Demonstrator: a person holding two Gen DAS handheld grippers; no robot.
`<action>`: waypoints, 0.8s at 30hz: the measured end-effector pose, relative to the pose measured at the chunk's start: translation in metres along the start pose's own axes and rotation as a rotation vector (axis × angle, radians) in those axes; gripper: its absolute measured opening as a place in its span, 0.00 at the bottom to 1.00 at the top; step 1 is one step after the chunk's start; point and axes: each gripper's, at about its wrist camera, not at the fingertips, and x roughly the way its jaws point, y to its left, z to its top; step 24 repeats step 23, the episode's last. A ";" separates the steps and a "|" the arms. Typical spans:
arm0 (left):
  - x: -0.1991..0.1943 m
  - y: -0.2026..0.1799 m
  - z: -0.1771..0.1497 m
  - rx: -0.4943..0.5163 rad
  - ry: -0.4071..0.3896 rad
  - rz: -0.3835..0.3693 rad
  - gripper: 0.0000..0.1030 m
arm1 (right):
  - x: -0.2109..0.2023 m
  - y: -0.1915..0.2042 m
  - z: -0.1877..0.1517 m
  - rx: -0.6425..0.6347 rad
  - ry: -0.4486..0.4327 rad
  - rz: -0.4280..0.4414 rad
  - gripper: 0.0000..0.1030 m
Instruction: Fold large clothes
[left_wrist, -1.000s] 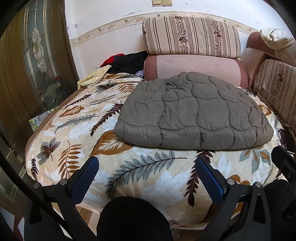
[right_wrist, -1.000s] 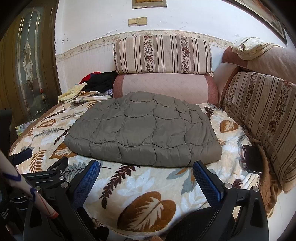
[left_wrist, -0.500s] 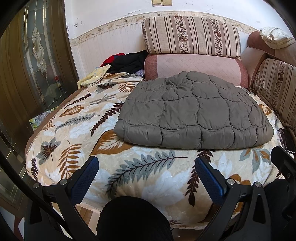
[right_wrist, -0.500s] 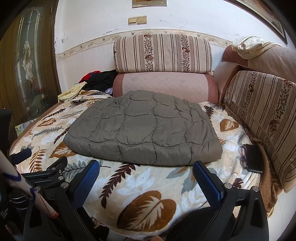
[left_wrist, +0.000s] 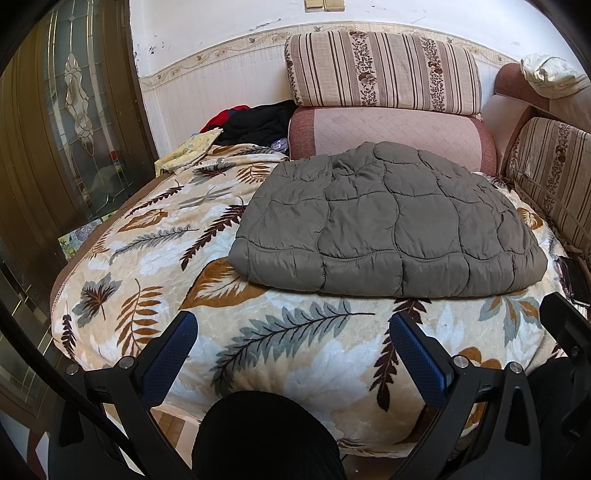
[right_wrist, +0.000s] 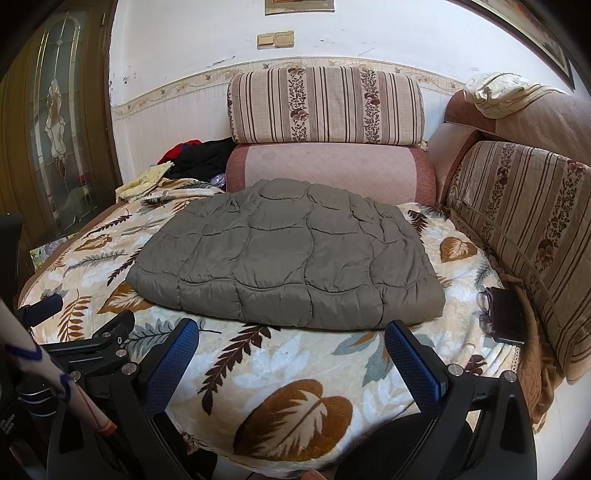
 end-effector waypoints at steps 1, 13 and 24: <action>0.000 0.000 0.000 0.000 0.001 -0.002 1.00 | 0.000 0.000 0.000 -0.001 0.001 0.000 0.99; 0.004 0.002 -0.002 -0.007 0.008 0.001 1.00 | 0.002 0.001 -0.002 -0.003 0.003 0.001 0.99; 0.012 0.020 0.005 -0.053 -0.023 -0.209 1.00 | 0.015 -0.007 0.000 -0.001 0.013 0.000 0.99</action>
